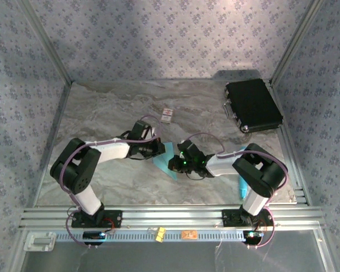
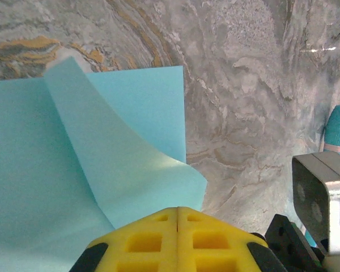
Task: Fold a paper plane with a square sheet of paper (pick it up from the middle)
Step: Fourth fold the wing at the center of the table.
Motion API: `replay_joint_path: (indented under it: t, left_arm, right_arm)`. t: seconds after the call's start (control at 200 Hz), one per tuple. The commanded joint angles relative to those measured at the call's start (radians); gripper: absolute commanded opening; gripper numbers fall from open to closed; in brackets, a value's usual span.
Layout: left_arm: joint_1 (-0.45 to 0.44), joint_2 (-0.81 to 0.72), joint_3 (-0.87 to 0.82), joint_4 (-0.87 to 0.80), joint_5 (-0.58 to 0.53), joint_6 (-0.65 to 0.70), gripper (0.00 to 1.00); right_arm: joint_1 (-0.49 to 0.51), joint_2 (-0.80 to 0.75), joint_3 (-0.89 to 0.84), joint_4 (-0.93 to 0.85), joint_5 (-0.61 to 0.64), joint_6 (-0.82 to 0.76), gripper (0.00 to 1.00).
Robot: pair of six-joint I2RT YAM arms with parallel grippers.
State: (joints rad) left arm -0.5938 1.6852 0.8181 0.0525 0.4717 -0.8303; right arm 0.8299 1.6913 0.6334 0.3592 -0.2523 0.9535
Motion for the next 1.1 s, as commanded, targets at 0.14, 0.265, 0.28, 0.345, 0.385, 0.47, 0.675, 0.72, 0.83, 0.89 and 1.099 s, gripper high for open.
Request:
replay_joint_path:
  t: [0.14, 0.265, 0.28, 0.345, 0.385, 0.47, 0.675, 0.72, 0.83, 0.89, 1.099]
  left_arm:
    - [-0.048, 0.070, 0.003, 0.012, 0.036, -0.018, 0.02]
    - [-0.046, 0.113, 0.006, -0.018, -0.002, -0.028, 0.01]
    - [-0.045, 0.117, 0.004, -0.022, -0.007, -0.028, 0.01]
    - [-0.029, 0.131, -0.001, -0.022, -0.023, -0.023, 0.01]
    - [-0.011, 0.137, -0.009, -0.012, -0.025, -0.022, 0.01]
    - [0.026, 0.143, -0.010, -0.004, -0.026, -0.011, 0.01]
    - [0.097, 0.162, 0.027, -0.024, -0.035, 0.005, 0.02]
    - [0.105, 0.167, 0.039, -0.039, -0.040, 0.008, 0.02]
    - [0.126, 0.170, 0.058, -0.046, -0.041, 0.013, 0.02]
    - [0.133, 0.169, 0.061, -0.048, -0.038, 0.017, 0.02]
    - [0.169, 0.174, 0.064, -0.046, -0.047, 0.019, 0.02]
  right_arm:
    - [0.010, 0.043, -0.023, -0.068, 0.008, 0.012, 0.05]
    - [0.011, 0.036, -0.027, -0.075, 0.011, 0.011, 0.05]
    - [0.011, 0.036, -0.027, -0.077, 0.012, 0.011, 0.05]
    - [0.012, 0.034, -0.029, -0.082, 0.015, 0.010, 0.05]
    - [0.016, 0.036, -0.028, -0.090, 0.016, 0.008, 0.04]
    - [0.025, 0.037, -0.029, -0.100, 0.022, 0.004, 0.03]
    - [0.042, 0.044, -0.034, -0.109, 0.033, 0.006, 0.01]
    - [0.046, 0.044, -0.033, -0.108, 0.034, 0.007, 0.01]
    - [0.049, 0.045, -0.033, -0.108, 0.033, 0.004, 0.01]
    - [0.050, 0.046, -0.033, -0.107, 0.030, 0.002, 0.01]
    - [0.051, 0.046, -0.038, -0.115, 0.027, 0.000, 0.00]
